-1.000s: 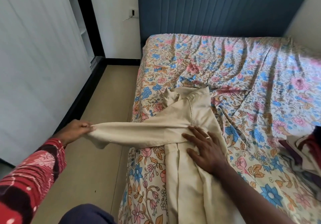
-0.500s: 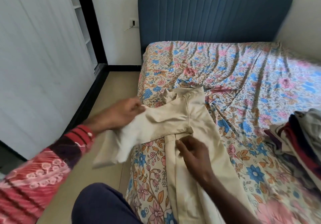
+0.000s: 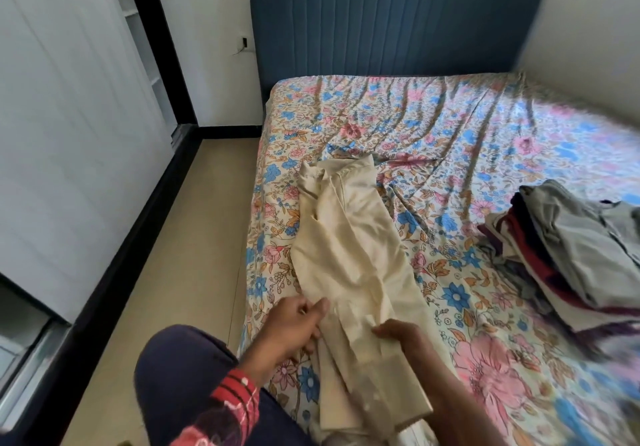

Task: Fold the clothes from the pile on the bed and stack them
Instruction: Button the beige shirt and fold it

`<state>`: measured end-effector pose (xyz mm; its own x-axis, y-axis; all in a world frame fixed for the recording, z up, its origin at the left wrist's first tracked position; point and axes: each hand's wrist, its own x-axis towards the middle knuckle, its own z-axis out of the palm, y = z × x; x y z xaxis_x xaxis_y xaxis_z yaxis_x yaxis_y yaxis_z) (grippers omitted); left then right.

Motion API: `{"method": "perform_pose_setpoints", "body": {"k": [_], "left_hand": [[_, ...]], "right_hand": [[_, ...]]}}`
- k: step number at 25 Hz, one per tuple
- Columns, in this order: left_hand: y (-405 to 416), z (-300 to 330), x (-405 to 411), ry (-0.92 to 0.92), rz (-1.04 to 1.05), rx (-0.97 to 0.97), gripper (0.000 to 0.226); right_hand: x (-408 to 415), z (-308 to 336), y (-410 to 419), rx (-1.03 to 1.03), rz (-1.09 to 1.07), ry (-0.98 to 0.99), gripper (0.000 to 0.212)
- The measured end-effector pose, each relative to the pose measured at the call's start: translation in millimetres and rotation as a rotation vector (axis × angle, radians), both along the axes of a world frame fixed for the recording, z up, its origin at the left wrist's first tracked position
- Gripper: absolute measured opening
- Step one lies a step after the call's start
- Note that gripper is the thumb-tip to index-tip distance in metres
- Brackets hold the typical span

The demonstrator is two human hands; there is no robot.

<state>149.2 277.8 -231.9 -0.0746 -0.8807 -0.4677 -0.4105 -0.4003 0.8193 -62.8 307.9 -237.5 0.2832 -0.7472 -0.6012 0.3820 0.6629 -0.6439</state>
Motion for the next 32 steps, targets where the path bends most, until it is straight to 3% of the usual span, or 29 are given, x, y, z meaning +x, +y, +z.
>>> {"method": "perform_pose_setpoints", "body": {"k": [3, 8, 12, 15, 17, 20, 22, 23, 25, 27, 29, 32], "left_hand": [[7, -14, -6, 0.096, 0.091, -0.079, 0.034], [16, -50, -20, 0.007, 0.103, -0.313, 0.016], [25, -64, -18, -0.001, 0.041, -0.448, 0.011], [23, -65, -12, -0.136, -0.08, -0.592, 0.022], [18, -68, 1, -0.364, -0.234, -0.704, 0.042], [13, -73, 21, -0.753, -0.49, -0.835, 0.089], [18, -73, 21, -0.864, -0.647, -0.753, 0.112], [20, -74, 20, -0.885, -0.714, -0.734, 0.119], [21, -77, 19, -0.908, -0.795, -0.709, 0.125], [20, -76, 22, -0.932, -0.835, -0.674, 0.123], [18, -73, 25, -0.952, -0.883, -0.681, 0.114], [13, -68, 30, -0.965, -0.975, -0.832, 0.104]], "right_hand": [[-17, 2, 1, -0.127, 0.126, 0.328, 0.032], [-70, 23, -19, -0.333, -0.078, 0.655, 0.032], [-103, -4, 9, -0.326, 0.104, 0.938, 0.038], [-110, -18, 21, -0.42, 0.138, 0.91, 0.06], [-112, -20, 23, -0.439, 0.129, 0.795, 0.069], [-100, -8, 25, -0.345, -0.008, 0.372, 0.05], [-90, -8, 26, -0.281, -0.072, 0.273, 0.043], [-88, -15, 28, -0.304, -0.062, 0.393, 0.043], [-90, -28, 36, -0.463, 0.125, 0.957, 0.041], [-100, -27, 42, -0.639, 0.332, 1.313, 0.036], [-124, -18, 40, -0.799, 0.392, 1.399, 0.033], [-157, -19, 33, -1.028, 0.721, 1.551, 0.06]]}}
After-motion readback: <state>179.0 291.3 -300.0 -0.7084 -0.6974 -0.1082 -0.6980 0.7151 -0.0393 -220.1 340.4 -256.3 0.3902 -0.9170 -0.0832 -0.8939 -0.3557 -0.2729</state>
